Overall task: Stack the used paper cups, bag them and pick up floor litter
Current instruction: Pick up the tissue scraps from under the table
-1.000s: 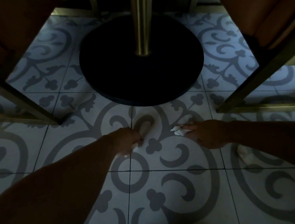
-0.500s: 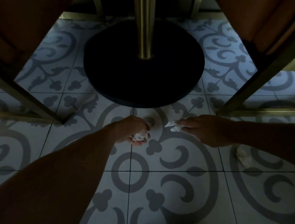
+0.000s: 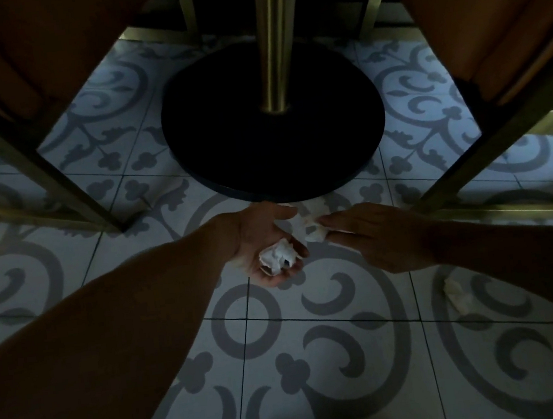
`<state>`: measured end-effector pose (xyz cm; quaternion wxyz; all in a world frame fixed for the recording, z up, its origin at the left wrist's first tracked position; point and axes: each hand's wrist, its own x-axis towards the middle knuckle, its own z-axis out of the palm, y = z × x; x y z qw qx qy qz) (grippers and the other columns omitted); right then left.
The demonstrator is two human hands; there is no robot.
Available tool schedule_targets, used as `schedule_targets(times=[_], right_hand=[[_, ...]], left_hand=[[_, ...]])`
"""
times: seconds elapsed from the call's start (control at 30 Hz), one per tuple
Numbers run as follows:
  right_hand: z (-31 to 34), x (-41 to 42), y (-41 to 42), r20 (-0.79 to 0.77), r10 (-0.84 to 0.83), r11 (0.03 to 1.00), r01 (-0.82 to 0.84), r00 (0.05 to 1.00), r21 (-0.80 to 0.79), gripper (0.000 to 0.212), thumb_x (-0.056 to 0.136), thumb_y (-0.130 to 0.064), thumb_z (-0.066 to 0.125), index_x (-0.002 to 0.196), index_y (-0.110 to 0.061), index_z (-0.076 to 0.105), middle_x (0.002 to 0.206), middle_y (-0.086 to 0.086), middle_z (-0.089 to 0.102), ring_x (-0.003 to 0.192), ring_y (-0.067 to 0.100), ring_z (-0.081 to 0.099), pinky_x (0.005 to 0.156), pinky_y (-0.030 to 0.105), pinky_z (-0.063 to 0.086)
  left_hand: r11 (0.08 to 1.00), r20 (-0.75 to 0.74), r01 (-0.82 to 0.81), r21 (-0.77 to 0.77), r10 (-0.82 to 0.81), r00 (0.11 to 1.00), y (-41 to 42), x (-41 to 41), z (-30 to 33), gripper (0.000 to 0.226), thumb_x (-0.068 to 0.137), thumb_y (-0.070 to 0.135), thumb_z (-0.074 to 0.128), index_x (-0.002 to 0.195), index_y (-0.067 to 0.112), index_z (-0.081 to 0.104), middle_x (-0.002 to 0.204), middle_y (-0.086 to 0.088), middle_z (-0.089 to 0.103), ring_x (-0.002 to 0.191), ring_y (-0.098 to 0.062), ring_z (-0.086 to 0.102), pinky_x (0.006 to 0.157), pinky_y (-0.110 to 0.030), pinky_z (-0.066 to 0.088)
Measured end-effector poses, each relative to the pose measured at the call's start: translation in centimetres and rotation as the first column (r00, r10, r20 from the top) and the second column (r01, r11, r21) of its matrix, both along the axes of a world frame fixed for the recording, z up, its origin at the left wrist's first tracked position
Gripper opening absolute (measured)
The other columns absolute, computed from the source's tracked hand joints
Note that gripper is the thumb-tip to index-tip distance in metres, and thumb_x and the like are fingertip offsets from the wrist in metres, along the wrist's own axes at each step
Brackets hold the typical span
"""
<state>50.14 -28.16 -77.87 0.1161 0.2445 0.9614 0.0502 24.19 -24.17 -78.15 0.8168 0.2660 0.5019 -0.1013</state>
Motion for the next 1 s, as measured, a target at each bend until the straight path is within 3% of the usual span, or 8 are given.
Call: schedule_targets(times=[0.1,0.23,0.43,0.7,0.8,0.9,1.0], right_hand=[[0.4,-0.7,-0.2,-0.063,0.036,0.999,-0.034,0.997,0.032,0.077,0.07,-0.017,0.071,0.139,-0.006,0.039,0.148,0.015,0.034,0.123,0.03,0.048,0.099,0.043,0.047],[0.4,-1.6,-0.5,-0.128,0.087,0.996,-0.089,0.988,-0.011,0.069,0.075,-0.007,0.064,0.139,-0.008,0.038,0.152,0.012,0.028,0.129,0.029,0.044,0.106,0.042,0.041],[0.2,-2.7,-1.1,-0.041,0.188,0.982,-0.188,0.981,-0.002,0.068,0.074,-0.011,0.061,0.139,-0.013,0.04,0.155,0.01,0.03,0.141,0.023,0.029,0.115,0.034,0.022],[-0.2,-3.0,-1.0,0.091,0.175,0.984,-0.178,0.98,0.018,0.074,0.081,-0.016,0.058,0.148,-0.015,0.027,0.16,0.014,0.018,0.147,0.031,0.016,0.117,0.042,0.02],[-0.2,-2.5,-1.0,0.083,0.163,0.985,-0.167,0.983,0.044,0.076,0.081,-0.014,0.055,0.15,-0.017,0.022,0.159,0.015,0.016,0.147,0.031,0.016,0.117,0.043,0.017],[-0.2,-1.6,-1.0,0.091,0.14,0.988,-0.145,0.986,0.049,0.08,0.082,-0.012,0.047,0.152,-0.019,0.009,0.159,0.014,0.006,0.147,0.029,0.007,0.116,0.043,0.011],[0.2,-0.4,-1.0,0.106,0.099,0.994,-0.103,0.989,0.027,0.085,0.081,-0.014,0.054,0.152,-0.021,0.007,0.159,0.013,0.006,0.147,0.028,0.01,0.117,0.043,0.018]], left_hand=[[1.0,-0.011,0.005,0.003,-0.005,1.0,0.0,0.6,0.1,0.073,0.088,0.069,0.031,0.1,0.006,0.067,0.086,-0.015,0.073,0.075,-0.029,0.069,0.072,-0.036,0.052],[1.0,0.013,0.004,-0.017,-0.004,1.0,0.0,0.9,0.4,0.079,0.089,0.068,0.028,0.108,0.002,0.066,0.093,-0.019,0.076,0.09,-0.035,0.068,0.082,-0.045,0.049],[0.998,0.066,-0.056,-0.025,0.057,0.996,-0.5,1.5,0.8,0.073,0.093,0.066,0.026,0.123,0.009,0.06,0.107,-0.021,0.074,0.101,-0.043,0.066,0.086,-0.055,0.051],[0.977,0.07,-0.195,0.085,0.189,0.979,-1.0,2.5,0.6,0.057,0.096,0.059,0.036,0.109,0.01,0.063,0.103,-0.013,0.069,0.09,-0.031,0.067,0.068,-0.041,0.061],[0.978,0.073,-0.18,0.102,0.173,0.982,-1.0,2.9,0.8,0.054,0.095,0.059,0.038,0.105,0.014,0.065,0.096,-0.011,0.071,0.084,-0.026,0.067,0.058,-0.034,0.061],[0.983,0.092,-0.155,0.1,0.146,0.985,-0.8,3.1,0.6,0.053,0.095,0.059,0.041,0.1,0.013,0.067,0.083,-0.01,0.075,0.075,-0.024,0.071,0.057,-0.031,0.06],[0.981,0.164,-0.185,0.058,0.173,0.971,-0.8,3.6,0.6,0.057,0.098,0.051,0.04,0.086,0.004,0.069,0.071,-0.014,0.074,0.058,-0.024,0.073,0.051,-0.031,0.061]])
